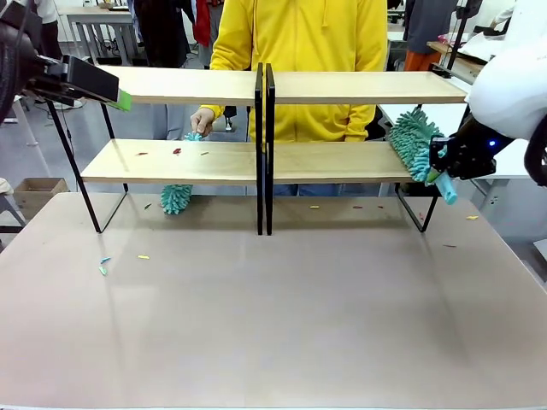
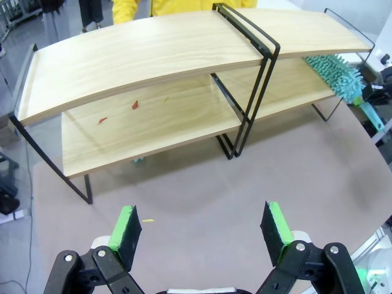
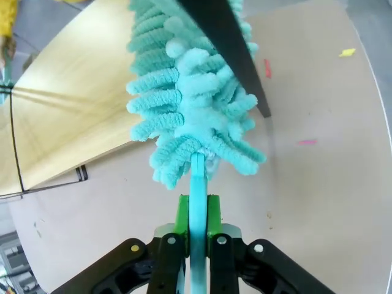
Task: Clean the shelves.
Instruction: Clean a randomly selected level of the Shelf with the Duster.
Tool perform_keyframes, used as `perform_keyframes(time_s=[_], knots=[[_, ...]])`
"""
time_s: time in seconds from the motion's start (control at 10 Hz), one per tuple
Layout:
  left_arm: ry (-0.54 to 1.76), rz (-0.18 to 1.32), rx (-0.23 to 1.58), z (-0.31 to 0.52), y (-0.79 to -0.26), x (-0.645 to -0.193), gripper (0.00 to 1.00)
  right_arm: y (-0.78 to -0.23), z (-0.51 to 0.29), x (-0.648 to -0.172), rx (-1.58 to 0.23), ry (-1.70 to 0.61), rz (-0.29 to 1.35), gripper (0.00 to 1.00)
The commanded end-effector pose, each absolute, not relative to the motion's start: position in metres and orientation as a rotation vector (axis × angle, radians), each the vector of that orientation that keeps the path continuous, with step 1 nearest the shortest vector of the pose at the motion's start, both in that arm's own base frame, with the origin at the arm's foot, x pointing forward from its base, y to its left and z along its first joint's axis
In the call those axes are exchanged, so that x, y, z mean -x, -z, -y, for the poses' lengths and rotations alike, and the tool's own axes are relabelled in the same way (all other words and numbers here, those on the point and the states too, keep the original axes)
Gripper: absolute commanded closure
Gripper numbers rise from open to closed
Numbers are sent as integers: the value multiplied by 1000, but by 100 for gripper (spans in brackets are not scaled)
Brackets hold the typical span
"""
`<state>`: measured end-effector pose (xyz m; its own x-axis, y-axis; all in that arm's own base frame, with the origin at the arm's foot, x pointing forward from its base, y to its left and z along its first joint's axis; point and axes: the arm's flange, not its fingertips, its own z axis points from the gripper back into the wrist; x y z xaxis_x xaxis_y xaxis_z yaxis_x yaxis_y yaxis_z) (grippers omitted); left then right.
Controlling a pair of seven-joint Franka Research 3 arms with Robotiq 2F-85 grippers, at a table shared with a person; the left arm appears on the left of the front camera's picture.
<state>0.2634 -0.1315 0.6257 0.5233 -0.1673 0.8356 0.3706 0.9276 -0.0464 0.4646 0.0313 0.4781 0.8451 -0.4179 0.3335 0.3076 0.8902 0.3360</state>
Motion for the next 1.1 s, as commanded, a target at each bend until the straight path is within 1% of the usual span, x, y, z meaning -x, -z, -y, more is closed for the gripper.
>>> perform_keyframes(time_s=[0.0,0.1,0.2,0.4,0.6,0.8,0.9,1.0], knots=[[319,976,222,130,-626,-263,0,-483,-38,-456,-232,432,516,87],[319,976,222,130,-626,-263,0,-482,-43,-456,-278,388,527,87],[319,976,222,130,-626,-263,0,-483,-46,-452,-321,336,503,87],[319,976,222,130,-626,-263,0,-490,-42,-440,-465,202,354,87],[319,976,222,130,-626,-263,0,-503,-17,-423,-600,94,175,87],[319,976,222,130,-626,-263,0,-512,25,-400,-709,-39,-34,87],[319,976,222,130,-626,-263,0,-521,64,-380,-816,-161,-136,87],[319,976,222,130,-626,-263,0,-527,91,-364,-908,-256,-180,87]])
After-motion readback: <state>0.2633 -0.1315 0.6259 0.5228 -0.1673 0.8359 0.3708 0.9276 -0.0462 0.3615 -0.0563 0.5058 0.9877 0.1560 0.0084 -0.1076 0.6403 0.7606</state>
